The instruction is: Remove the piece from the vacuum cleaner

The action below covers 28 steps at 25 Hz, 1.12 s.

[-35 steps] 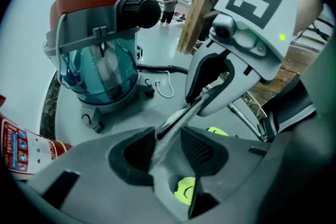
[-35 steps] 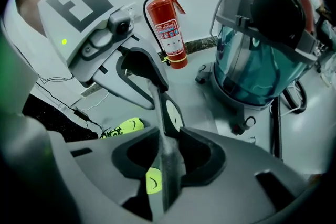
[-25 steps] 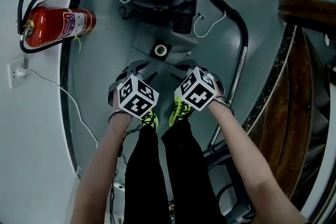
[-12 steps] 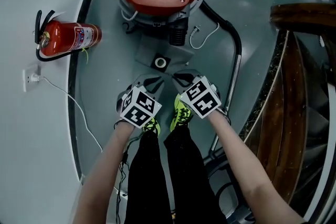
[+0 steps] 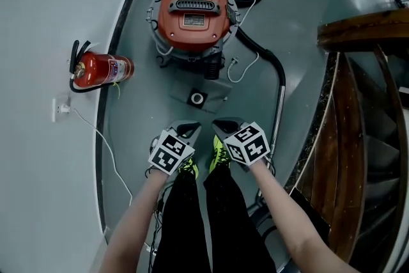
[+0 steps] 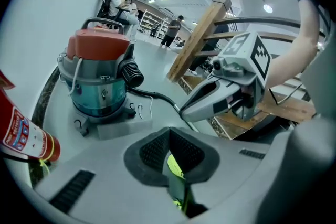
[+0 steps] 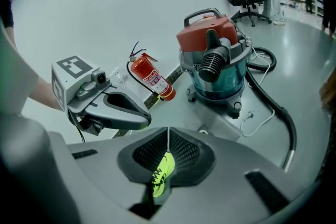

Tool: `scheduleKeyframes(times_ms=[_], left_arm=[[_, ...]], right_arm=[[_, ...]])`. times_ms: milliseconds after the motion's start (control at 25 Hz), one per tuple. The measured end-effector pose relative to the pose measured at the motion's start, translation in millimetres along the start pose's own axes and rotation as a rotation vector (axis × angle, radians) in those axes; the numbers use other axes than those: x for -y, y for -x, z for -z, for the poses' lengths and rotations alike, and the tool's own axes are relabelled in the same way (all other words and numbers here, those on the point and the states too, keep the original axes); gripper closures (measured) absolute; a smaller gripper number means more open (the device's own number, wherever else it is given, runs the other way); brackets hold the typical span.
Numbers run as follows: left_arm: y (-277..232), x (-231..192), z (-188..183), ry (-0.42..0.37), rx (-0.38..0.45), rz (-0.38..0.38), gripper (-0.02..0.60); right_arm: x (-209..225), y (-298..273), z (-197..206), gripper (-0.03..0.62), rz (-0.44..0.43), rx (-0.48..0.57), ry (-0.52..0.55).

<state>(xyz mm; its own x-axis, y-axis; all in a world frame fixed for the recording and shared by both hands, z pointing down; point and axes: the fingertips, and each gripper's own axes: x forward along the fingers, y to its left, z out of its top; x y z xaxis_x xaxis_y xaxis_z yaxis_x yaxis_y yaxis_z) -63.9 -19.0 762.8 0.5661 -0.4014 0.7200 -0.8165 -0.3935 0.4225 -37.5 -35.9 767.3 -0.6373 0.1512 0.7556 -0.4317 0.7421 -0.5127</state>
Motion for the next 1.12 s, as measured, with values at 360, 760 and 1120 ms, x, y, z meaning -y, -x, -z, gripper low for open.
scheduleKeyframes(times_ms=[360,760,1120], left_arm=[[47,36,0,0.219,0.064,0.044,0.572],[103,41,-27,0.223,0.076,0.001,0.572],[145,71,-53,0.231,0.071,0.044,0.572]], right_arm=[[-29,42,-3,0.576,-0.032,0.028,-0.037],[-70,88,-21,0.577,-0.06,0.01,-0.045],[-112,135,-50,0.576,-0.069,-0.007,0.018]])
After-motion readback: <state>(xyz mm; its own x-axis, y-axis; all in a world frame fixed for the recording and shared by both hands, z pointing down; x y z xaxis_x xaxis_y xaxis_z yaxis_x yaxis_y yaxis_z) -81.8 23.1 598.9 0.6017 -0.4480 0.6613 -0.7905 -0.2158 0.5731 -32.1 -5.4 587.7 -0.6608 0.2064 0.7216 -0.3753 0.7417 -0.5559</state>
